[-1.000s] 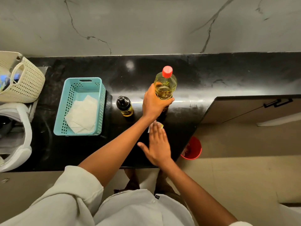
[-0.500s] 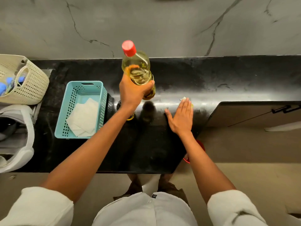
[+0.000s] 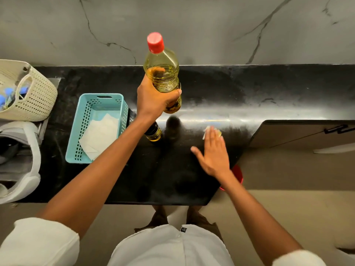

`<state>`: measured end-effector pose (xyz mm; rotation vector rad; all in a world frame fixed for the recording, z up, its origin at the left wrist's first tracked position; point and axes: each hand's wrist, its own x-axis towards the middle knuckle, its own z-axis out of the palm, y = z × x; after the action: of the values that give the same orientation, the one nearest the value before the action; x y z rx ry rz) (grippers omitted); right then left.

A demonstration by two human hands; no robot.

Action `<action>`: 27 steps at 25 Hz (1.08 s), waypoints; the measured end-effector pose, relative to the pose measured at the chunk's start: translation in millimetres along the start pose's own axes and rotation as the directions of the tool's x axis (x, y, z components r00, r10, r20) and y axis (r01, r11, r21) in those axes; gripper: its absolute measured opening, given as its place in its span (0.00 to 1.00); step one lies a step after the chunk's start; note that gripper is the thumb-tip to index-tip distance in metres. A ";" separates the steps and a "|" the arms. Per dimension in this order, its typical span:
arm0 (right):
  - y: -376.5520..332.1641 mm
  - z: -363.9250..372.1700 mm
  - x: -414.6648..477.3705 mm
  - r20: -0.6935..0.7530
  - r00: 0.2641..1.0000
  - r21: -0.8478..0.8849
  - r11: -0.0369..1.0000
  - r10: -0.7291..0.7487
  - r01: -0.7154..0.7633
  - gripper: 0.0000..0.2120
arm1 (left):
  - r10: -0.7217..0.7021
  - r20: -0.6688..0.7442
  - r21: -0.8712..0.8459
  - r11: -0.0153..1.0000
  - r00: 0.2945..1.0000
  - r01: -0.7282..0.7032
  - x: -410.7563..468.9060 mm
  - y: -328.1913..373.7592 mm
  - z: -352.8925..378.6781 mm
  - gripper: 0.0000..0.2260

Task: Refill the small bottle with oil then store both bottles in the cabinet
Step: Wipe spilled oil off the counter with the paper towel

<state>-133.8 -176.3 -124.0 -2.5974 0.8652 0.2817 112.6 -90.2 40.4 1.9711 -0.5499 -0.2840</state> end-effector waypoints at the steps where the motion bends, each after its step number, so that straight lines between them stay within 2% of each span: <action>1: 2.9 -8.3 25.2 -0.010 0.998 0.026 0.998 0.059 -0.059 0.49 | 0.005 0.002 0.002 1.000 1.000 -0.005 1.1 0.8 -2.5 0.32; 4: -16.3 -28.1 108.5 -0.070 0.996 0.039 0.997 0.062 -0.060 0.50 | 0.016 -0.010 0.005 1.000 1.000 -0.016 6.2 3.2 -12.2 0.32; 8: -53.0 -29.2 152.0 -0.035 0.982 -0.051 0.982 -0.184 0.182 0.50 | 0.031 -0.052 -0.006 0.999 0.998 -0.032 12.7 7.7 -24.6 0.33; 11: -66.6 -13.2 99.6 0.099 0.917 -0.055 0.918 -0.387 0.393 0.47 | 0.024 -0.088 -0.041 0.999 0.996 -0.028 18.8 9.6 -26.4 0.32; 13: -60.3 -1.3 29.6 0.183 0.841 -0.079 0.845 -0.510 0.529 0.47 | 0.009 -0.091 -0.059 0.998 0.996 -0.015 21.2 8.1 -27.1 0.33; 15: -38.9 5.2 -26.5 0.280 0.761 -0.105 0.769 -0.585 0.630 0.47 | -0.001 -0.089 -0.069 0.998 0.996 -0.005 22.3 5.4 -26.8 0.33; 16: -25.6 3.5 -27.8 0.299 0.740 -0.120 0.746 -0.603 0.655 0.47 | -0.007 -0.092 -0.072 0.997 0.996 0.000 22.0 4.6 -26.8 0.33; 17: -13.7 -3.0 -11.3 0.295 0.740 -0.137 0.740 -0.605 0.659 0.47 | -0.012 -0.089 -0.074 0.997 0.996 0.005 20.7 4.1 -26.2 0.33; 19: 0.7 -24.9 57.2 0.211 0.815 -0.196 0.793 -0.540 0.577 0.47 | -0.010 -0.083 -0.074 0.997 0.996 0.004 17.2 2.5 -24.8 0.33; 21: 5.9 -54.5 139.3 0.086 0.917 -0.216 0.891 -0.391 0.400 0.49 | 0.000 -0.078 -0.055 0.998 0.997 -0.004 13.9 1.3 -23.8 0.32; 24: -8.5 -63.4 198.1 -0.015 0.982 -0.187 0.965 -0.189 0.183 0.52 | -0.002 -0.085 -0.028 1.000 0.996 -0.001 8.0 0.7 -28.4 0.33; 27: -35.8 -30.3 125.4 0.054 0.953 -0.124 0.945 -0.299 0.303 0.49 | 0.000 -0.100 -0.031 1.000 0.995 -0.003 10.6 2.8 -28.3 0.32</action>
<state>-10.9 -229.4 -124.3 -2.7880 0.4390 0.3032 133.3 -74.3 56.0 1.9428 -0.4794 -0.1907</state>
